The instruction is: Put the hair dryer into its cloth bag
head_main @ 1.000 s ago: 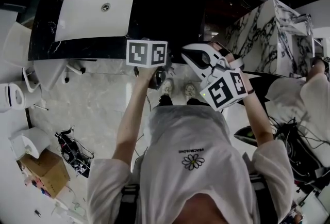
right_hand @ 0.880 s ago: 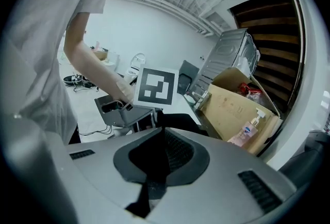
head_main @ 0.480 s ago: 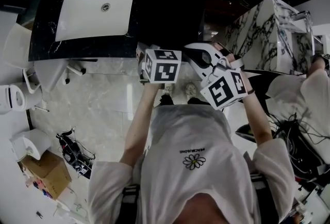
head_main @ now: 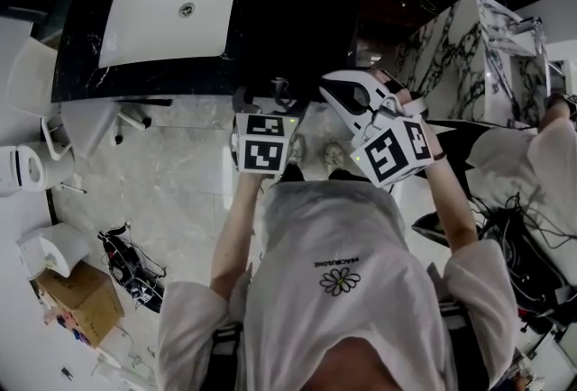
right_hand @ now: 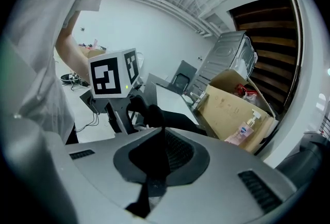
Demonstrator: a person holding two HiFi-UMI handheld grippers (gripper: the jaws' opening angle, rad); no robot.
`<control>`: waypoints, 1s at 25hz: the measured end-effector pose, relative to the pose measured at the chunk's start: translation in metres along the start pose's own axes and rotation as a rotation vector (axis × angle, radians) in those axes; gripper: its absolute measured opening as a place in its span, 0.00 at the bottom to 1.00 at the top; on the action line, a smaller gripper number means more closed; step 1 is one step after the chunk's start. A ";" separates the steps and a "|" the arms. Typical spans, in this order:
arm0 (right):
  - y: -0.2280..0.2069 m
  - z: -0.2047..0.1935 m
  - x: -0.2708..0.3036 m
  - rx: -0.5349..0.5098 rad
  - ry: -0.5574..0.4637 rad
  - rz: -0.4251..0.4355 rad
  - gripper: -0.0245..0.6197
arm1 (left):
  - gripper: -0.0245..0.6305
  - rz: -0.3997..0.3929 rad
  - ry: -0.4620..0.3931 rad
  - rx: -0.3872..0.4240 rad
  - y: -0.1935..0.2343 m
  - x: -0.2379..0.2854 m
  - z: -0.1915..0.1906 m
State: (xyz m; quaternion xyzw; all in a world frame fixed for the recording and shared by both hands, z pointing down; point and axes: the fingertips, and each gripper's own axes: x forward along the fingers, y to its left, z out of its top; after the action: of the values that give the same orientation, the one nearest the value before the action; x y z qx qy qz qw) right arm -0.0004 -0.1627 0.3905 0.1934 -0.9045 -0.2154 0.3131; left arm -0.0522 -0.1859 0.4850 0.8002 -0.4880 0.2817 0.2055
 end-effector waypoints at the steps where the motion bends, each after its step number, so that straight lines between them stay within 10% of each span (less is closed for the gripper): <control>1: 0.000 0.000 0.000 -0.002 0.000 0.001 0.07 | 0.75 0.012 0.013 0.009 0.002 -0.002 -0.004; 9: 0.006 0.004 0.004 -0.014 0.001 0.014 0.07 | 0.36 -0.007 0.081 -0.041 0.002 -0.012 -0.024; 25: 0.010 0.015 0.005 -0.012 -0.008 0.026 0.07 | 0.30 -0.028 0.061 -0.066 0.006 0.016 0.005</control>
State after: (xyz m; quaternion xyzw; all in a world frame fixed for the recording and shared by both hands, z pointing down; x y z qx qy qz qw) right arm -0.0158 -0.1527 0.3875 0.1791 -0.9069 -0.2173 0.3135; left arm -0.0510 -0.2022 0.4916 0.7909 -0.4792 0.2866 0.2503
